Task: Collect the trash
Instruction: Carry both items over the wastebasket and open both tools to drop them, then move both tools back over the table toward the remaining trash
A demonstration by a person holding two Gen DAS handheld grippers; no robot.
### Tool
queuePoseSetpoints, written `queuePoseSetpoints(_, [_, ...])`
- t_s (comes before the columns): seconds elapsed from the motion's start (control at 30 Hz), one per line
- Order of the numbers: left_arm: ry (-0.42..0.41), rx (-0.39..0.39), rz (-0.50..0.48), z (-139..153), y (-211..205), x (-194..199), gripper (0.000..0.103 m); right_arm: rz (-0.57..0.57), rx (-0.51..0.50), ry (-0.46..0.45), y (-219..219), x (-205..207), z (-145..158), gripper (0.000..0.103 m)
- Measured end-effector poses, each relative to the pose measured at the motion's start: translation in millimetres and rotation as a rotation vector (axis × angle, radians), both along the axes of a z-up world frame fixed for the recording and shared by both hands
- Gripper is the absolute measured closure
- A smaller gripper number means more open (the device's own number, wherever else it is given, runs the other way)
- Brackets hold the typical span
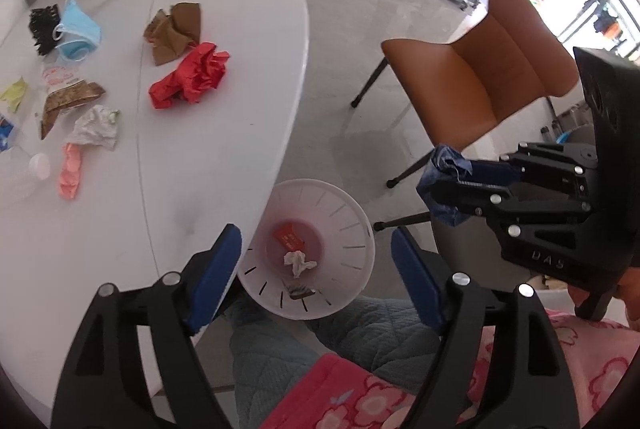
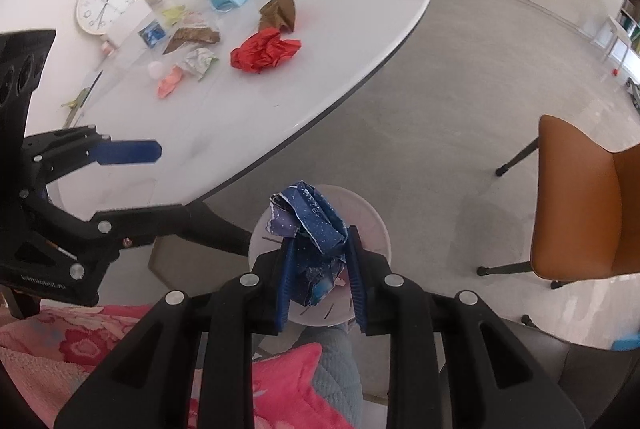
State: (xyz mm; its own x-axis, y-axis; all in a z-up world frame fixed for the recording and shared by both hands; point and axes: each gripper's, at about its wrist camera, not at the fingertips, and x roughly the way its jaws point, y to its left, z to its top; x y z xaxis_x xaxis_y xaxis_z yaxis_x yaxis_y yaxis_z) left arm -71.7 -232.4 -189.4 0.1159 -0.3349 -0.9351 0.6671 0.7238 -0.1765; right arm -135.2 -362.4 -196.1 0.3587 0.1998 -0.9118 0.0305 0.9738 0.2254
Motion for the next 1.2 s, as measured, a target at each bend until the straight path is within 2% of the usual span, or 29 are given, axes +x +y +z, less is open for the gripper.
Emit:
queuePoseSetpoints(0.1, [-0.008,0.002,0.056,8.5,10.1,4.9,0.026,0.034,0.015,0.007,3.5,1.2,-2.4,0.077])
queuePoseSetpoints(0.17, [-0.021,-0.007,0.103,15.5,20.1,10.8,0.02,0.064,0.019,0.008,8.6,2.9,-3.8,0.076])
queuePoseSetpoints(0.33, [-0.071,-0.028,0.204,36.5,47.1,24.3,0.018,0.133,0.016,0.023,23.7,11.1,-13.6,0.075])
queuePoseSetpoints(0.4, [-0.108,-0.027,0.234,45.0,58.1,28.6,0.018,0.161,-0.001,0.041,31.2,16.7,-21.2,0.072])
queuePoseSetpoints(0.47, [-0.142,-0.018,0.25,51.4,67.2,32.9,0.018,0.176,-0.013,0.064,37.2,22.3,-29.5,0.061])
queuePoseSetpoints(0.53, [-0.172,-0.013,0.269,56.1,77.7,36.7,0.011,0.172,-0.022,0.089,40.4,27.3,-35.6,0.035])
queuePoseSetpoints(0.63, [-0.188,-0.014,0.327,60.9,93.1,45.2,0.011,0.151,-0.021,0.102,43.6,35.8,-38.8,0.022])
queuePoseSetpoints(0.73, [-0.179,-0.007,0.365,61.9,104.7,55.2,0.011,0.114,-0.011,0.081,43.2,44.7,-32.4,0.015])
queuePoseSetpoints(0.93, [-0.211,-0.013,0.397,68.9,132.1,75.9,0.011,0.028,-0.015,-0.016,43.7,70.1,2.6,0.008])
queuePoseSetpoints(1.2, [-0.22,-0.027,0.42,72.2,155.9,112.5,0.009,-0.03,-0.039,-0.131,62.9,116.2,40.6,0.004])
